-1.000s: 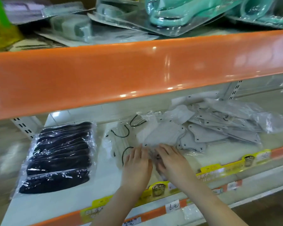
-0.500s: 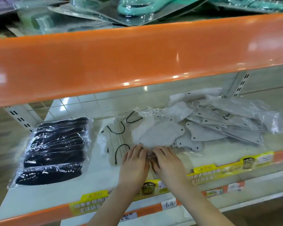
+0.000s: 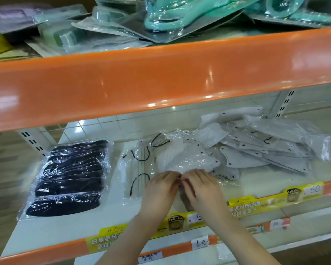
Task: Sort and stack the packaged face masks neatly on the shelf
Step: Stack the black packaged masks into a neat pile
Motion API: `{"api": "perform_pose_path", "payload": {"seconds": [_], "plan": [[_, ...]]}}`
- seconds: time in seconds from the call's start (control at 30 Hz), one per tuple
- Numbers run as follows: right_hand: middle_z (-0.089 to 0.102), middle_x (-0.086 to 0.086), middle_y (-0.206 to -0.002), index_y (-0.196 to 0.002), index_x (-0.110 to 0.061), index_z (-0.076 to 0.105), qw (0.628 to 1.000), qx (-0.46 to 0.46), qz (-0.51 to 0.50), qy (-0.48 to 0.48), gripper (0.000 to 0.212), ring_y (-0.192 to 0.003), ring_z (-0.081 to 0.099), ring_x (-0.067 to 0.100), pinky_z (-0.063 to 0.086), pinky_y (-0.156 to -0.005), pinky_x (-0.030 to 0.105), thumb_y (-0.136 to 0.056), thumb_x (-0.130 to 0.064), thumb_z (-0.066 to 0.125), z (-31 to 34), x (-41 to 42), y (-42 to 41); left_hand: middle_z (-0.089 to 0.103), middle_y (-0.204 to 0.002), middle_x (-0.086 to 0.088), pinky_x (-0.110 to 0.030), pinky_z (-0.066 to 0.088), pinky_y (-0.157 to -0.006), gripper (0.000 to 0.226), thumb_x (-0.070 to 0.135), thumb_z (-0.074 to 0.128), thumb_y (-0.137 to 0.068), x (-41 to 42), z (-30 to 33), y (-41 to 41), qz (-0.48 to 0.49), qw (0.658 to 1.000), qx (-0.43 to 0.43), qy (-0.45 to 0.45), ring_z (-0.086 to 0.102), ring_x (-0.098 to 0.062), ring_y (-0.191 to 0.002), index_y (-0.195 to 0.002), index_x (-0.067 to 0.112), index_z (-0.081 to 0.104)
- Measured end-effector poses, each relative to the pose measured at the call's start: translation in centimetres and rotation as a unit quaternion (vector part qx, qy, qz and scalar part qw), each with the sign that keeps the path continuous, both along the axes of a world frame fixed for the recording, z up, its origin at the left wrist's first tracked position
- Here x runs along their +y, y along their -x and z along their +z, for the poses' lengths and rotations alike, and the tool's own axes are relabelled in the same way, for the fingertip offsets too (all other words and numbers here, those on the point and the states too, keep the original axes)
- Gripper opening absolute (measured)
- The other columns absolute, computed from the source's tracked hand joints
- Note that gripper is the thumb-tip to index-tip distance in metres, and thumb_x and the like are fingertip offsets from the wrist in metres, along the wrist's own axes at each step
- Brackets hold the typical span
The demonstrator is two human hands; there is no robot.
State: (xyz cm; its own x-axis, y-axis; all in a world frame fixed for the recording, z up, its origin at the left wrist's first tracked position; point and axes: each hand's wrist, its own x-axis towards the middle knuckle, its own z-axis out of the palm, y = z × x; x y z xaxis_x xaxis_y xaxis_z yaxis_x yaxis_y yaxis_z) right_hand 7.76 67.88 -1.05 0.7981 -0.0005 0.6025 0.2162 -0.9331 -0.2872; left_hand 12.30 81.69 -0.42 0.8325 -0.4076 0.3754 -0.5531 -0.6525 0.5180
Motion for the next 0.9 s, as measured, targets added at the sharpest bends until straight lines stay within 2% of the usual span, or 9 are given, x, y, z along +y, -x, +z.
{"api": "perform_pose_path", "payload": {"seconds": [0.13,0.27,0.4,0.5,0.63,0.7,0.77,0.83,0.9], "plan": [[0.064,-0.003,-0.089,-0.093,-0.016,0.061,1.000,-0.014,-0.024,-0.001,0.020,-0.083,0.059,0.020,0.040,-0.075,0.030,-0.087,-0.029,0.048,2.6,-1.6,-0.4,0.067,-0.087,0.022,-0.005,0.039,-0.068,0.021,0.005,0.059,-0.091,0.6,3.0,-0.5,-0.013,0.984,0.080,0.161,0.058,0.010,-0.081,-0.092,0.023,0.070],[0.065,0.002,-0.093,-0.098,-0.012,0.063,0.997,-0.052,-0.061,0.012,0.023,-0.085,0.062,0.026,0.041,-0.077,0.034,-0.088,-0.027,0.050,4.3,-3.5,-1.2,0.066,-0.082,0.028,-0.006,0.043,-0.070,0.036,0.000,0.057,-0.091,1.8,5.3,-0.8,0.002,0.957,0.114,0.267,0.061,0.008,-0.076,-0.084,0.036,0.062],[0.059,0.008,-0.123,-0.118,-0.008,0.060,0.995,-0.082,-0.046,0.019,0.033,-0.111,0.056,0.027,0.043,-0.095,0.039,-0.090,-0.025,0.054,4.8,-2.8,-1.4,0.067,-0.076,0.022,-0.005,0.044,-0.067,0.034,0.000,0.055,-0.092,3.5,6.4,-1.7,0.058,0.926,0.152,0.342,0.061,0.010,-0.073,-0.085,0.033,0.062],[0.052,0.004,-0.137,-0.128,-0.012,0.056,0.998,-0.044,0.023,0.045,0.049,-0.123,0.048,0.023,0.039,-0.104,0.039,-0.088,-0.040,0.055,3.9,-0.9,-1.4,0.070,-0.092,0.009,-0.015,0.049,-0.077,0.032,0.000,0.054,-0.092,5.4,6.5,-2.6,0.094,0.905,0.173,0.378,0.064,-0.002,-0.086,-0.090,0.030,0.066],[0.049,-0.002,-0.141,-0.131,-0.018,0.054,0.991,0.030,0.076,0.102,0.058,-0.128,0.045,0.017,0.037,-0.108,0.036,-0.085,-0.053,0.052,1.9,1.2,-1.5,0.072,-0.090,0.001,-0.030,0.052,-0.081,0.029,-0.001,0.053,-0.092,7.7,6.0,-3.7,0.119,0.867,0.238,0.421,0.066,-0.015,-0.088,-0.091,0.023,0.069],[0.056,-0.003,-0.132,-0.125,-0.019,0.060,0.992,0.018,0.075,0.097,0.047,-0.118,0.052,0.015,0.044,-0.100,0.033,-0.083,-0.041,0.058,1.6,2.0,-1.8,0.071,-0.093,-0.004,-0.034,0.051,-0.083,0.027,-0.002,0.053,-0.092,8.9,5.6,-4.0,0.128,0.859,0.260,0.423,0.065,-0.022,-0.091,-0.092,0.020,0.069],[0.065,-0.005,-0.117,-0.114,-0.020,0.066,0.994,-0.006,0.075,0.080,0.036,-0.102,0.060,0.015,0.050,-0.085,0.031,-0.081,-0.028,0.055,1.7,2.6,-2.3,0.070,-0.100,-0.007,-0.033,0.052,-0.084,0.025,0.001,0.054,-0.093,10.0,5.3,-4.2,0.133,0.870,0.269,0.391,0.065,-0.023,-0.096,-0.098,0.021,0.067],[0.069,-0.004,-0.104,-0.105,-0.018,0.070,0.993,-0.028,0.085,0.075,0.029,-0.089,0.065,0.016,0.054,-0.073,0.031,-0.083,-0.022,0.052,1.6,3.0,-2.8,0.066,-0.113,-0.006,-0.028,0.049,-0.084,0.024,0.008,0.055,-0.094,11.0,4.8,-4.4,0.144,0.915,0.240,0.290,0.063,-0.018,-0.100,-0.111,0.024,0.060],[0.070,-0.003,-0.097,-0.101,-0.016,0.072,0.991,-0.042,0.096,0.079,0.023,-0.083,0.067,0.018,0.056,-0.067,0.032,-0.087,-0.020,0.053,1.6,3.8,-3.5,0.059,-0.123,-0.002,-0.028,0.043,-0.090,0.030,0.020,0.055,-0.095,11.9,4.2,-4.2,0.155,0.971,0.128,0.126,0.055,-0.016,-0.111,-0.125,0.020,0.054]]}}
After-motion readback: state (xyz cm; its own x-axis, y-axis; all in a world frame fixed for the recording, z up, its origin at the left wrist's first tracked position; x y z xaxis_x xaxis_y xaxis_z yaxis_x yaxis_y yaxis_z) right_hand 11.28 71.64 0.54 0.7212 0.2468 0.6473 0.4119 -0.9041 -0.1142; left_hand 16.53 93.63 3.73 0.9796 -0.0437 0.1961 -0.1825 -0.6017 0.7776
